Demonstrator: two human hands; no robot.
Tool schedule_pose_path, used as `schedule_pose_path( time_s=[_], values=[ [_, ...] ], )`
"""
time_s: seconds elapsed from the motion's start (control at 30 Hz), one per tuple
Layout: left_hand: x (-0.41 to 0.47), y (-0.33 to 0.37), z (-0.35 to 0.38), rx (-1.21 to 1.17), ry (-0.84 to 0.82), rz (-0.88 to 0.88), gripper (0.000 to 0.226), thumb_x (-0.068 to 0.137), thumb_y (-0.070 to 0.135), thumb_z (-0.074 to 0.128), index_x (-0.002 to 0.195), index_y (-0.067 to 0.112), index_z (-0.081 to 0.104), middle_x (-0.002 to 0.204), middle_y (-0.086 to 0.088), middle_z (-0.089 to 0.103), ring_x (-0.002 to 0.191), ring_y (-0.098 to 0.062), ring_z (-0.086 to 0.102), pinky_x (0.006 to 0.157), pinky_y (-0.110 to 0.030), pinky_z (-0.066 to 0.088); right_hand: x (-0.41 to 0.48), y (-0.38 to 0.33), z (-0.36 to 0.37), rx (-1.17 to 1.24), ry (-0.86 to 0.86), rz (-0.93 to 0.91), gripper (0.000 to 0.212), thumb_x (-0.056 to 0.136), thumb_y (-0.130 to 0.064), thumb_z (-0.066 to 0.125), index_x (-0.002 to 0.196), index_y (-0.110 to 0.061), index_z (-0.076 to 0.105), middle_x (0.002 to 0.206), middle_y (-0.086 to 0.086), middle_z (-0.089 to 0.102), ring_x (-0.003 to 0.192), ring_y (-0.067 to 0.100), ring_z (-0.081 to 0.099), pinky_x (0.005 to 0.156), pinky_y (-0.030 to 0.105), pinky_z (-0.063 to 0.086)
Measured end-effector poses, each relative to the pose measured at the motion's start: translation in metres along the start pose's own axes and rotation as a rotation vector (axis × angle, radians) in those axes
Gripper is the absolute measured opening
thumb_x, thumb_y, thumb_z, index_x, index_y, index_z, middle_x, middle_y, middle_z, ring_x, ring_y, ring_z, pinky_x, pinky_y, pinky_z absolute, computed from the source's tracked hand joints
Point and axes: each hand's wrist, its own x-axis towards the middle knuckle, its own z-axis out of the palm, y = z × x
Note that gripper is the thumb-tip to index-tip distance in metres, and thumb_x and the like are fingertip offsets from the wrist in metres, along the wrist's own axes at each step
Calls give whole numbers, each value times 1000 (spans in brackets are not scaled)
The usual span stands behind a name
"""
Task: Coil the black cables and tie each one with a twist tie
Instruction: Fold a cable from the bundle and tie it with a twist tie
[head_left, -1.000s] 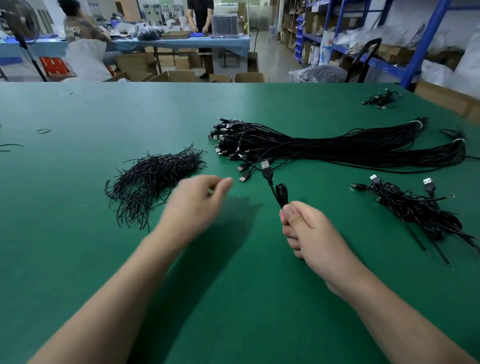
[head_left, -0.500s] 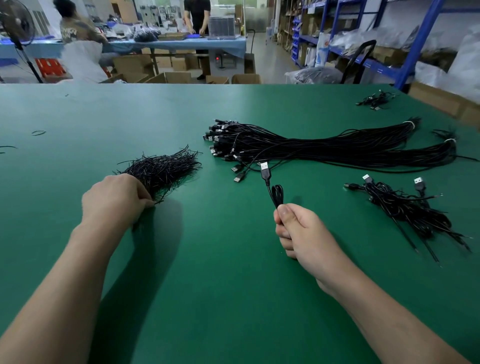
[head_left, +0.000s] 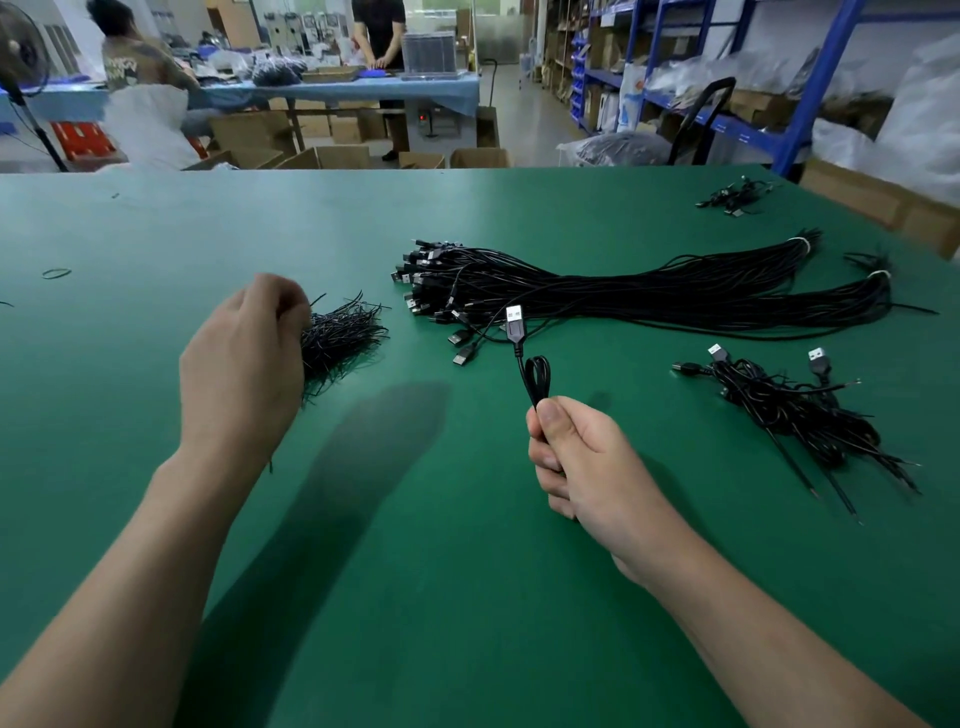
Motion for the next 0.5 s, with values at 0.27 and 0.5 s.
schedule_pose_path(
  time_s=[0.27, 0.5],
  values=[
    [-8, 35, 12, -302, 58, 121, 5, 97, 19, 67, 101, 20, 67, 83, 11, 74, 65, -16, 66, 66, -32, 52, 1, 0, 0, 13, 6, -67, 33, 109, -35, 37, 87, -13, 49, 61, -11, 41, 48, 10, 33, 42, 24, 37],
    [-49, 87, 43, -1010, -612, -307, 7, 91, 10, 73, 97, 11, 70, 76, -6, 77, 55, -10, 61, 52, -20, 49, -1, -3, 3, -44, -8, -95, 33, 109, -30, 39, 83, -12, 48, 62, -5, 42, 45, 10, 33, 41, 23, 29]
  ],
)
